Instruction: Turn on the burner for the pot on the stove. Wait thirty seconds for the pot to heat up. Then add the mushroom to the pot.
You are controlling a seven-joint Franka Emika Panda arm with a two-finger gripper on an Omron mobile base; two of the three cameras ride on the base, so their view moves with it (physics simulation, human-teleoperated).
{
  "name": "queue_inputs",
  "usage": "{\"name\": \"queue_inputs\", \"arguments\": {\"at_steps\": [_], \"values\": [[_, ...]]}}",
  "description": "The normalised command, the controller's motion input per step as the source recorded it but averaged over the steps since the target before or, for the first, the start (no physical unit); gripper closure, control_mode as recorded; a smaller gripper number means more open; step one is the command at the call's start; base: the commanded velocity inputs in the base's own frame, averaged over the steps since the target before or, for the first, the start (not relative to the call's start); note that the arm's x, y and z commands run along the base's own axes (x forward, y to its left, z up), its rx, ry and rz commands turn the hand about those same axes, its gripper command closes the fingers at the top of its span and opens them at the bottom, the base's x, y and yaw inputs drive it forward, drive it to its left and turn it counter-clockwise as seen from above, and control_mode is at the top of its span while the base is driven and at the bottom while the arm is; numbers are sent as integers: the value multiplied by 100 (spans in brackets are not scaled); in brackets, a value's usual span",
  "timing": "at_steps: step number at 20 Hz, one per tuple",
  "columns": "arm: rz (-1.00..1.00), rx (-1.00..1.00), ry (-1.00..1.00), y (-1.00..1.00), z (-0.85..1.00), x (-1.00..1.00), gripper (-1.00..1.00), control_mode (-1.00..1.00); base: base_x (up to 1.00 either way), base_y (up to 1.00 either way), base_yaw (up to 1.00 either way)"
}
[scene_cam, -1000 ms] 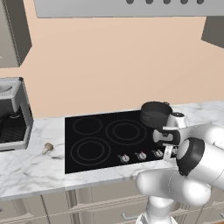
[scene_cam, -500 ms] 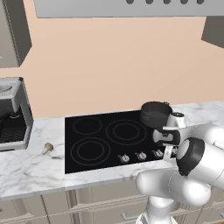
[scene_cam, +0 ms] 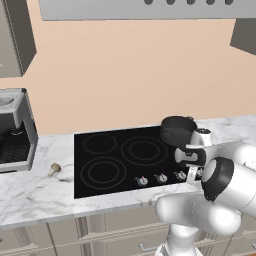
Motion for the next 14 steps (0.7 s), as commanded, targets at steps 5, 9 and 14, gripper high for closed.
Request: {"name": "queue_inputs", "arguments": {"at_steps": [5,9,14], "values": [[0,0,0,0,0,0,100,-100,0,0,0],[0,0,0,0,0,0,100,-100,0,0,0],[0,0,0,0,0,0,100,-100,0,0,0]]}}
